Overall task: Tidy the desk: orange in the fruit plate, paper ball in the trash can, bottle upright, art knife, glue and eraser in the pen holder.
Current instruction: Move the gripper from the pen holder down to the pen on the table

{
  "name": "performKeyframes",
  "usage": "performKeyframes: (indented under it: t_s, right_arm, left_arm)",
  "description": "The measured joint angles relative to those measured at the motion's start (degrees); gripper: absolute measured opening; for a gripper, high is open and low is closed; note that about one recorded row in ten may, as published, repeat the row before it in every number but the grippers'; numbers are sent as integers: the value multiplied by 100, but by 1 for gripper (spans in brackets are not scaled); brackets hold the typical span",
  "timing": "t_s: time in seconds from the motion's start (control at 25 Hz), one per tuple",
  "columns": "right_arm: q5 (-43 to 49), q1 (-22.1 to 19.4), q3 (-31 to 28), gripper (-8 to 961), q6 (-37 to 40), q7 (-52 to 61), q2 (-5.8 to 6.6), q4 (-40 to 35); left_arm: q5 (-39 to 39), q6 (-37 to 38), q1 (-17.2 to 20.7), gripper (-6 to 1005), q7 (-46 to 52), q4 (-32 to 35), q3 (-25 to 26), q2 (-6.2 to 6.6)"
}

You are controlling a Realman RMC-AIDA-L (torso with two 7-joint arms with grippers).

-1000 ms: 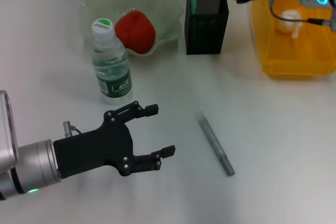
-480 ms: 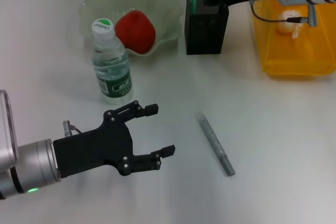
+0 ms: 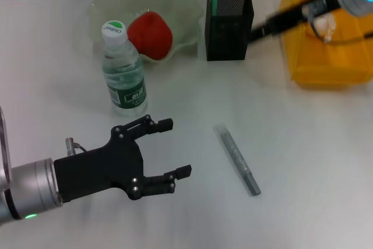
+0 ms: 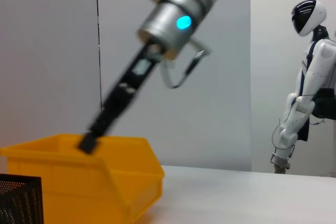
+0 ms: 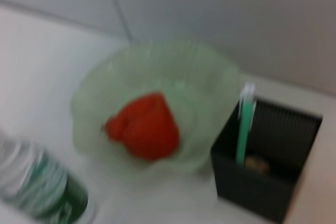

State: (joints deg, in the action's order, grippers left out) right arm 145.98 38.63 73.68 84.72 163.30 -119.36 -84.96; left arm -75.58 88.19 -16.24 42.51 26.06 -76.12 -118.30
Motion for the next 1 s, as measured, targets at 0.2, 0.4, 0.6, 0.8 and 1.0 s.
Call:
performKeyframes:
  t_s: [0.2, 0.4, 0.6, 0.8, 1.0]
  right_arm:
    - [62, -231, 702, 819, 845, 399, -26, -661]
    - [66, -300, 1445, 817, 796, 565, -32, -338]
    - [56, -195, 1880, 814, 451, 594, -37, 193]
    - [32, 10, 2090, 810, 160, 598, -43, 729]
    - [12, 181, 2323, 806, -116, 601, -44, 1143]
  left_arm:
    - [0, -4, 70, 863, -16, 26, 9, 0]
    - [0, -10, 109, 862, -39, 3, 24, 6]
    - [0, 2, 137, 862, -34, 22, 39, 15]
    - [0, 4, 143, 862, -32, 29, 46, 16]
    - [-21, 6, 150, 863, -39, 31, 96, 18]
